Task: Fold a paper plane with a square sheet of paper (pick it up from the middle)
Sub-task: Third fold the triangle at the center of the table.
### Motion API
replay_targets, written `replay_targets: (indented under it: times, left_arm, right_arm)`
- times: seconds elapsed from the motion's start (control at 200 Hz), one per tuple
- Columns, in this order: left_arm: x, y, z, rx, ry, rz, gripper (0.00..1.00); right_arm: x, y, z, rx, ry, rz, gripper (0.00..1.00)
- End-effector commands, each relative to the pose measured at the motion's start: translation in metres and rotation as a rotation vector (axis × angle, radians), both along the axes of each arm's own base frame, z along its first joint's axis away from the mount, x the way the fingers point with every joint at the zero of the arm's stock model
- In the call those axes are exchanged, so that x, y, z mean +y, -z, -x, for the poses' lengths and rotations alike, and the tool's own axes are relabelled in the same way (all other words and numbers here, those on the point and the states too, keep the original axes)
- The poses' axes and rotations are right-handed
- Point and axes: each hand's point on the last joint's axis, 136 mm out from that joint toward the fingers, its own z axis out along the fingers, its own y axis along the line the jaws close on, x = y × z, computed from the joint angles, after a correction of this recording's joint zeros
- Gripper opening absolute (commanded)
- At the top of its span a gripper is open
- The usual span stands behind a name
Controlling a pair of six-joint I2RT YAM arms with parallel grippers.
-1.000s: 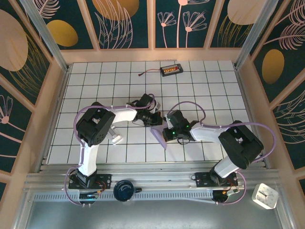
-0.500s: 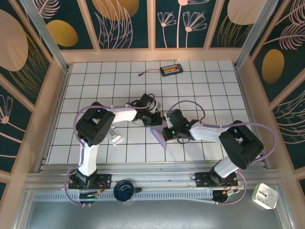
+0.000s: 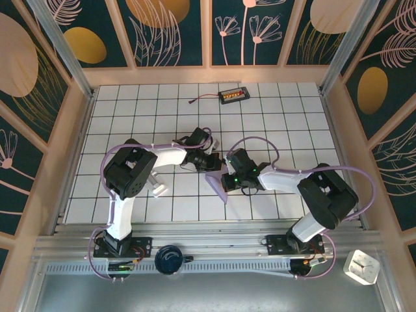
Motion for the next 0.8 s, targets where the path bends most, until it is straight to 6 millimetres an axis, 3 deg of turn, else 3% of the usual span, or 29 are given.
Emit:
replay_targets:
  times: [0.0, 0.485, 0.661, 0.796]
  left_arm:
    - [0.011, 0.024, 0.012, 0.058, 0.010, -0.056, 0.00]
    - [0.010, 0.021, 0.011, 0.055, 0.008, -0.049, 0.00]
    - [0.002, 0.000, 0.000, 0.020, 0.008, -0.022, 0.00]
    - [-0.004, -0.022, -0.013, -0.027, 0.002, -0.011, 0.06]
  right_arm:
    - [0.001, 0.004, 0.000, -0.002, -0.019, 0.024, 0.00]
    - [-0.002, 0.011, 0.003, 0.012, -0.021, 0.037, 0.00]
    - [-0.011, 0.021, 0.013, 0.046, -0.008, 0.051, 0.00]
    - [-0.017, 0.024, 0.019, 0.057, 0.005, 0.054, 0.00]
